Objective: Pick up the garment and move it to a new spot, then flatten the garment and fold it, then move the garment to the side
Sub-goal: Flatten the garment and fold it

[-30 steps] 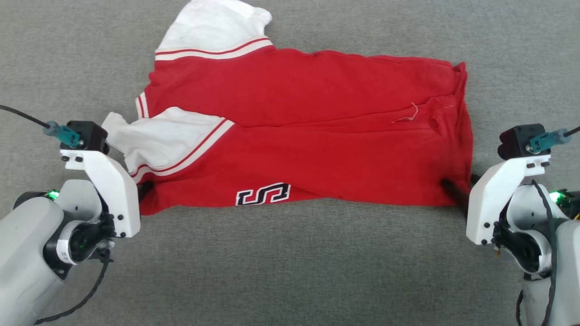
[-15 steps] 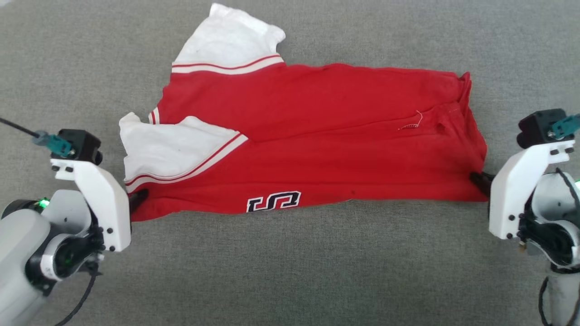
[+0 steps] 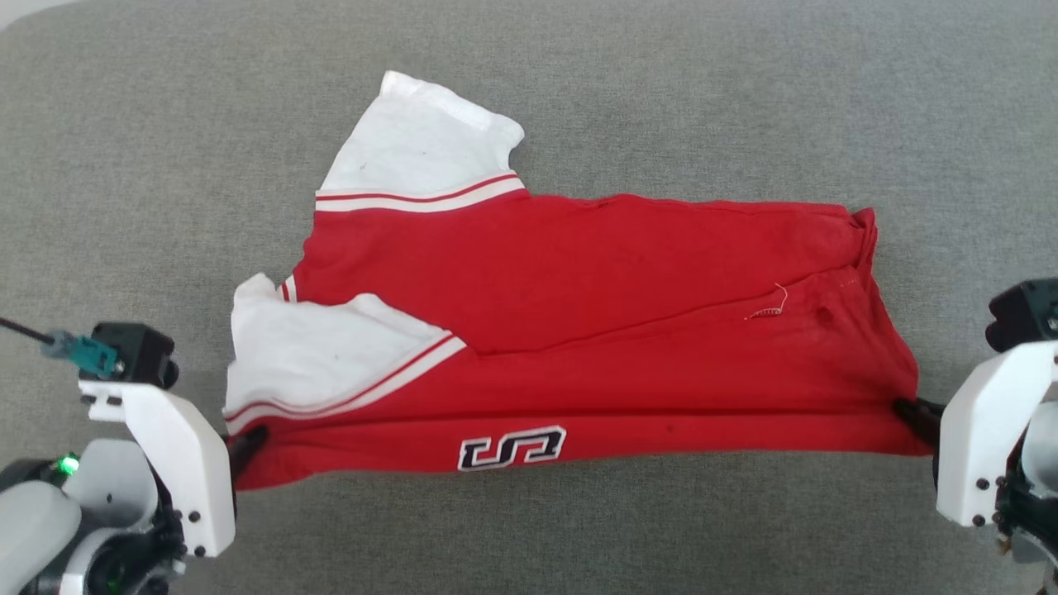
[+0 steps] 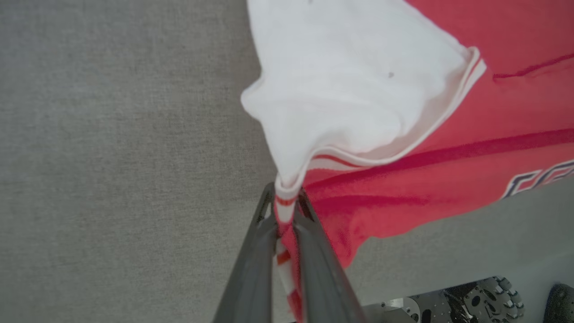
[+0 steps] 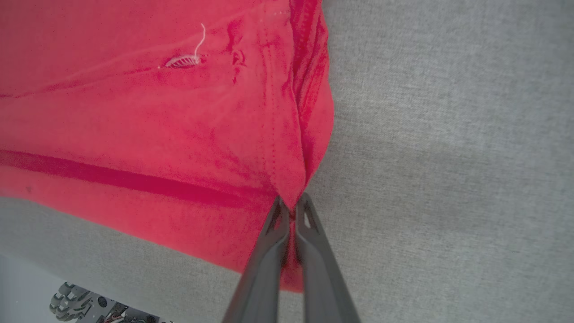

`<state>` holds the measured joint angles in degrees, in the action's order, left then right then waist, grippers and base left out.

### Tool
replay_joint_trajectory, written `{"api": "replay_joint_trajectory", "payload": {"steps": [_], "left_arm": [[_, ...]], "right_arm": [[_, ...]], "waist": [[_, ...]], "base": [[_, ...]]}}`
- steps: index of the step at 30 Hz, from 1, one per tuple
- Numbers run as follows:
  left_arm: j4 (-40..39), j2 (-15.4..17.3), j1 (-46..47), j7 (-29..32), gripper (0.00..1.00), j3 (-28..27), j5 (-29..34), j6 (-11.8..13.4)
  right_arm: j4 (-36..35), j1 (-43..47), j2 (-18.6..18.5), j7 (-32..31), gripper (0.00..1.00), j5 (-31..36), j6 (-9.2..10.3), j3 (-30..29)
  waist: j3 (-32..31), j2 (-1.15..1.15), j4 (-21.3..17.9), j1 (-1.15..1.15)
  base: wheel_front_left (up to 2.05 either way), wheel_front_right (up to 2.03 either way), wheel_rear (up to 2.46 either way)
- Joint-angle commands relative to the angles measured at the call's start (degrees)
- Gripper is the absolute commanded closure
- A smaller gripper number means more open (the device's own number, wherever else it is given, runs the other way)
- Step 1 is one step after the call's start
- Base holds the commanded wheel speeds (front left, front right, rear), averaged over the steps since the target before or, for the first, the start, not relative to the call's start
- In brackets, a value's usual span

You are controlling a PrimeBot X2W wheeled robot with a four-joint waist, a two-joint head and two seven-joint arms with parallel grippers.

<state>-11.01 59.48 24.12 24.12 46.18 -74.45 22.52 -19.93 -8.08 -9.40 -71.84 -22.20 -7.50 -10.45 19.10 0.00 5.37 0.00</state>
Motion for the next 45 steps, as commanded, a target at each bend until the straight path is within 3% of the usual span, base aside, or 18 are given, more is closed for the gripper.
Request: {"api": "replay_joint_trajectory", "payload": {"steps": [1,3,4,5,6,7,8,15,22,28,36,40,45], "left_arm": [[0.3,-0.1,-1.0,-0.5,1.00,-0.1,-0.2,0.4],[1.3,-1.0,-2.0,-0.9,1.00,0.1,-1.1,-0.2],[2.1,-1.2,-2.1,-1.1,1.00,0.2,-1.1,-0.6],[3.0,-1.6,-2.1,-1.4,0.77,0.3,-0.9,-1.0],[4.0,-2.2,-2.1,-1.4,0.62,0.4,-1.2,-1.4],[5.0,-2.6,-1.9,-1.3,0.42,0.6,-1.2,-2.0],[5.9,-2.9,-1.4,-1.3,0.02,0.7,-0.9,-2.5],[9.6,-3.5,0.9,-0.7,0.00,0.3,-0.8,-4.5],[7.0,1.3,5.1,1.6,0.00,-1.6,1.0,-4.4],[7.2,3.9,12.1,5.1,0.00,-3.4,3.2,-5.7],[15.0,2.1,23.3,9.5,0.00,-4.7,6.2,-9.6],[20.0,0.8,28.4,11.4,0.00,-5.1,7.4,-11.7],[26.3,-1.0,34.0,14.0,0.00,-5.3,8.1,-13.4]], "right_arm": [[0.1,0.7,0.5,1.1,1.00,0.8,0.02,-0.7],[1.4,2.0,2.1,2.2,1.00,1.0,0.02,-0.7],[1.9,1.9,2.4,3.2,0.77,1.3,0.02,-0.7],[2.6,1.8,2.5,4.2,0.72,1.7,0.01,-0.3],[3.6,2.1,2.7,5.0,0.62,2.2,0.01,0.1],[4.7,2.2,3.0,6.0,0.23,2.5,0.02,0.2],[5.6,2.0,3.3,7.0,0.00,2.7,0.02,0.1],[9.5,0.3,4.3,11.8,0.00,3.2,0.01,0.7],[7.5,-2.1,5.8,19.0,0.00,2.6,0.01,-2.8],[5.2,-5.7,6.5,31.5,0.00,2.1,0.01,-3.0],[4.8,-9.4,6.5,49.6,0.00,2.6,0.01,1.6],[5.1,-10.4,6.5,55.0,0.00,5.2,0.01,5.9],[6.4,-11.4,6.5,59.0,0.00,3.8,0.01,9.2]], "waist": [[0.1,0.00,-0.1,0.00],[0.2,0.00,-0.2,0.00],[0.3,0.00,-0.2,0.00],[0.4,0.00,-0.4,0.00],[0.5,0.00,-0.5,0.00],[0.6,0.00,-0.6,0.00],[0.7,0.00,-0.7,0.00],[1.1,0.00,-1.8,0.00],[1.3,0.00,-3.8,0.00],[2.3,0.00,-6.3,0.00],[4.5,0.00,-11.2,0.00],[5.9,0.00,-14.3,0.00],[8.1,0.00,-17.7,0.00]], "base": [[0.00,0.00,0.00],[0.00,0.00,0.00],[0.00,0.00,0.00],[0.00,0.00,0.00],[0.00,0.00,0.00],[0.00,0.00,0.00],[0.00,0.00,0.00],[0.00,0.00,0.00],[0.00,0.00,0.00],[0.00,0.00,0.00],[0.00,0.00,0.00],[0.00,0.00,0.00],[0.00,0.00,0.00]]}}
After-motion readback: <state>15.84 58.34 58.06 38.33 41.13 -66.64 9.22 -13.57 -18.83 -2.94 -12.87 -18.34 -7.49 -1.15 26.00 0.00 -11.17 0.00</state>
